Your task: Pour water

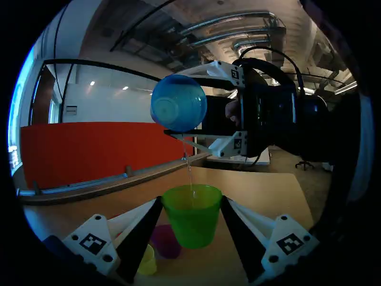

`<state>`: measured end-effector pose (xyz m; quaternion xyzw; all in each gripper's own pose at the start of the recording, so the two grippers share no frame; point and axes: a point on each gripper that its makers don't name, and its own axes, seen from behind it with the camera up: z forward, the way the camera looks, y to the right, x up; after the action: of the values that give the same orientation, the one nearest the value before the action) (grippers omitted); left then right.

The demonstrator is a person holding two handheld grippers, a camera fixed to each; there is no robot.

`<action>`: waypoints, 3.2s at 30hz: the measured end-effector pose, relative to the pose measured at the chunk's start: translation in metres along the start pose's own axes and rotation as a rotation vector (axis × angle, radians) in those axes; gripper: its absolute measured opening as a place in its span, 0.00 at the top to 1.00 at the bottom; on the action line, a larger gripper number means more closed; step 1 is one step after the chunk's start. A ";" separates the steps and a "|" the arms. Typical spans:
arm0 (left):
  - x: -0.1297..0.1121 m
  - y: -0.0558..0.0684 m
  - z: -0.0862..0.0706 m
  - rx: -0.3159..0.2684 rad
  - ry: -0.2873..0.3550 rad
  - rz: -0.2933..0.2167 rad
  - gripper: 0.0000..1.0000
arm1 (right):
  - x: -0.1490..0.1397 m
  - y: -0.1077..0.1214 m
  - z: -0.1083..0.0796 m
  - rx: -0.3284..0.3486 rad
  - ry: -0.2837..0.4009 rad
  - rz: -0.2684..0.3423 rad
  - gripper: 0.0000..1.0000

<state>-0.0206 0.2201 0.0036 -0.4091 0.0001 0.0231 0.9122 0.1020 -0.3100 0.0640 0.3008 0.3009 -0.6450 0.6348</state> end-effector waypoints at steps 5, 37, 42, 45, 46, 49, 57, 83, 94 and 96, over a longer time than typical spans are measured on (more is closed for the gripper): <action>0.001 0.000 0.000 -0.002 0.000 0.000 0.11 | 0.001 0.001 0.000 -0.003 0.003 -0.003 0.11; 0.001 -0.003 -0.001 0.001 -0.010 -0.001 0.11 | -0.017 -0.028 -0.024 0.036 0.004 0.777 0.11; 0.001 -0.003 -0.001 -0.001 -0.013 0.002 0.11 | -0.016 -0.034 -0.031 0.048 0.015 1.008 0.11; 0.001 -0.004 -0.001 0.002 -0.014 0.003 0.11 | -0.017 -0.035 -0.034 0.053 0.020 1.114 0.11; 0.001 -0.004 -0.002 0.002 -0.014 0.003 0.12 | -0.017 -0.036 -0.035 0.055 0.021 1.147 0.11; 0.001 -0.004 -0.002 0.002 -0.015 0.003 0.11 | -0.016 -0.036 -0.037 0.059 0.025 1.227 0.11; 0.002 -0.004 -0.003 0.001 -0.021 0.007 0.11 | -0.016 -0.041 -0.042 0.078 0.028 1.368 0.11; -0.016 -0.012 -0.006 -0.015 -0.122 0.002 0.11 | -0.006 -0.082 -0.052 0.242 0.002 1.489 0.11; -0.048 -0.007 -0.013 -0.040 -0.240 0.009 0.11 | -0.003 -0.120 -0.060 0.336 -0.047 1.473 0.10; -0.052 -0.007 -0.014 -0.042 -0.257 0.008 0.11 | -0.002 -0.124 -0.062 0.351 -0.051 1.471 0.10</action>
<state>-0.0724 0.2027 0.0011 -0.4216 -0.1157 0.0790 0.8959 -0.0220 -0.2599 0.0267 0.5057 -0.0990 -0.1003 0.8511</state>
